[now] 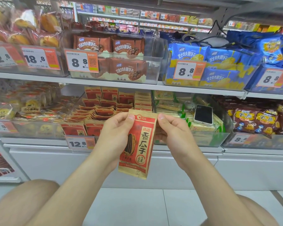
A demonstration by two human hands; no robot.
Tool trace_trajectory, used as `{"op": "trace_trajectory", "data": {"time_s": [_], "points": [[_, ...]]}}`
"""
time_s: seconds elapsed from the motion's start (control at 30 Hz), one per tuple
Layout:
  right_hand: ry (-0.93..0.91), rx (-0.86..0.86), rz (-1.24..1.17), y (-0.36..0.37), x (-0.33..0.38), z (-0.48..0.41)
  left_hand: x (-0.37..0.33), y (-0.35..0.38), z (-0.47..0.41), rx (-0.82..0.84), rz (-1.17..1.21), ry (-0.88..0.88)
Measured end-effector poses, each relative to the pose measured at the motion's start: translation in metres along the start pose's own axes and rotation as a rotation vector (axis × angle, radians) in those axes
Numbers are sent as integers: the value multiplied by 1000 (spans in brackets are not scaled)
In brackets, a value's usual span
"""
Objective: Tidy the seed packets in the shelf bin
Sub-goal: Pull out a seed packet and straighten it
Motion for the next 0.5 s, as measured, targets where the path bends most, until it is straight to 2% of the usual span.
{"op": "trace_trajectory", "data": {"time_s": [0.17,0.27,0.4,0.5], "points": [[-126,28,-75,3,2,2,6,-3,-6,-60,151,-15],[-164,38,-166,6,4,5,7,4,-3,17,131,-45],[-216,-4,-163,7,8,8,8,17,-6,162,151,-112],[-239,-33,-141,6,9,8,9,17,-9,249,50,18]]}}
Point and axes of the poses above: each hand's wrist, its own z-axis away from the middle knuckle, its own y-axis out of the palm, x = y × z, the point moved 4 cm from there along -z, towards the middle knuckle, and after that the axes turned 6 degrees about z, right-handed, at the moved point
